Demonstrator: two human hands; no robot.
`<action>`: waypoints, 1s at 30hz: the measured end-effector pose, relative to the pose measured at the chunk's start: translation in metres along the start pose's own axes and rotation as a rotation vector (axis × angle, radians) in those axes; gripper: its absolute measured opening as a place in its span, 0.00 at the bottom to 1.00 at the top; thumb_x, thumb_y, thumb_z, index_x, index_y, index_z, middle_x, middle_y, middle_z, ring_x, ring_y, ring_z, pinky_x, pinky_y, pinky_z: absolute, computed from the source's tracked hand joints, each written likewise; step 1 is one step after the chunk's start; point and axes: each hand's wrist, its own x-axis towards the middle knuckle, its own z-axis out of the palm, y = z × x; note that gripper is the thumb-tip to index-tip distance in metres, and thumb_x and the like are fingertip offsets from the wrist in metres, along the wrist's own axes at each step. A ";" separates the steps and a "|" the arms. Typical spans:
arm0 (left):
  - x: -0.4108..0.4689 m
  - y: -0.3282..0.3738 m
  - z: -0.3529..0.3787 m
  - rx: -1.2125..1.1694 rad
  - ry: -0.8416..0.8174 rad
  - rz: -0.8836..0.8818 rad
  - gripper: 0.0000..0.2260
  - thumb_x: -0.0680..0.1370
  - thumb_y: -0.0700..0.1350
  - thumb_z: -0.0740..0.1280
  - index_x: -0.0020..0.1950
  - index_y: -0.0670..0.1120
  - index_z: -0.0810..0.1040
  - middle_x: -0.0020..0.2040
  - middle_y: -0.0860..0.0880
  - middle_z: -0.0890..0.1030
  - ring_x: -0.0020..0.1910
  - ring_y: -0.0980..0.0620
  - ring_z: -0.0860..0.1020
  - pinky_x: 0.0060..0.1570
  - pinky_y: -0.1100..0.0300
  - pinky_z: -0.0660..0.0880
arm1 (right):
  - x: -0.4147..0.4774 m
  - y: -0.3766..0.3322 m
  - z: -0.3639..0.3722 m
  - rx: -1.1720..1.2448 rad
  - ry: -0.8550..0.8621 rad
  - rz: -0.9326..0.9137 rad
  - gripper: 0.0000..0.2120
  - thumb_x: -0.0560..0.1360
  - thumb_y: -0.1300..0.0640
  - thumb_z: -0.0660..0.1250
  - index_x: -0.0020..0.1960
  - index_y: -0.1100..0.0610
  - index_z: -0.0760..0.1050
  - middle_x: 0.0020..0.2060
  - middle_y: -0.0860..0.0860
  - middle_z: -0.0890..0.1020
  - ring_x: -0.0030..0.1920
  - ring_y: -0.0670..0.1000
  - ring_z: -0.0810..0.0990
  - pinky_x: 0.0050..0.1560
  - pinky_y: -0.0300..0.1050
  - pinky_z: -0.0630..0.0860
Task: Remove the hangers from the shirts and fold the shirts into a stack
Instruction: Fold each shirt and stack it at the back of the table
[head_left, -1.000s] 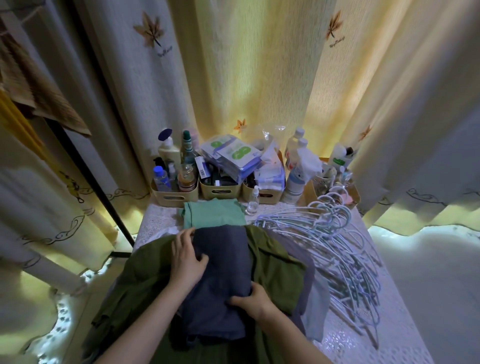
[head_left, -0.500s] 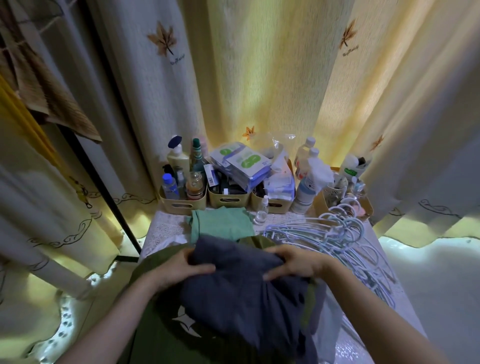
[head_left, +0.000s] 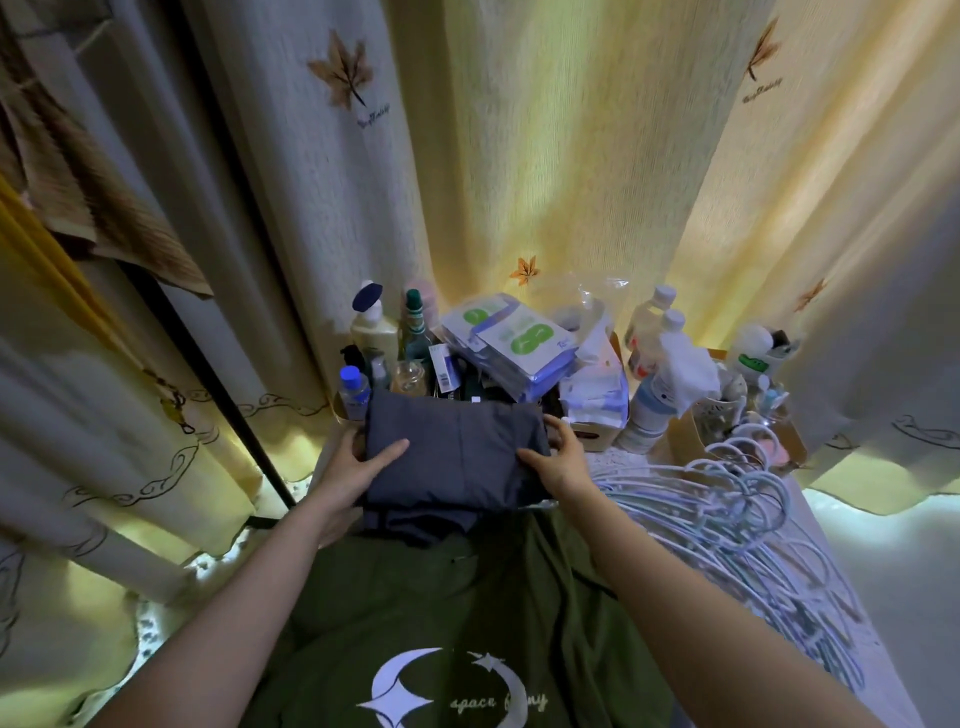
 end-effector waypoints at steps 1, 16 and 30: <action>0.007 -0.003 -0.003 0.049 0.017 0.003 0.34 0.70 0.47 0.76 0.71 0.51 0.62 0.61 0.52 0.73 0.57 0.50 0.76 0.46 0.58 0.77 | 0.009 0.001 0.002 -0.006 0.041 -0.011 0.31 0.70 0.62 0.73 0.69 0.56 0.65 0.65 0.57 0.74 0.61 0.57 0.74 0.63 0.51 0.73; -0.038 -0.072 -0.026 1.041 0.122 0.083 0.12 0.73 0.50 0.72 0.47 0.41 0.80 0.47 0.44 0.79 0.50 0.46 0.76 0.46 0.58 0.70 | -0.035 0.082 -0.024 -0.427 0.055 -0.079 0.18 0.73 0.54 0.71 0.59 0.60 0.73 0.54 0.56 0.79 0.54 0.56 0.79 0.53 0.48 0.75; -0.116 0.005 -0.043 0.781 -0.093 0.223 0.02 0.73 0.44 0.73 0.44 0.50 0.84 0.43 0.52 0.84 0.46 0.56 0.79 0.50 0.62 0.74 | -0.106 0.021 -0.085 -0.456 -0.597 0.060 0.07 0.73 0.53 0.71 0.48 0.55 0.81 0.43 0.51 0.84 0.41 0.45 0.82 0.47 0.41 0.80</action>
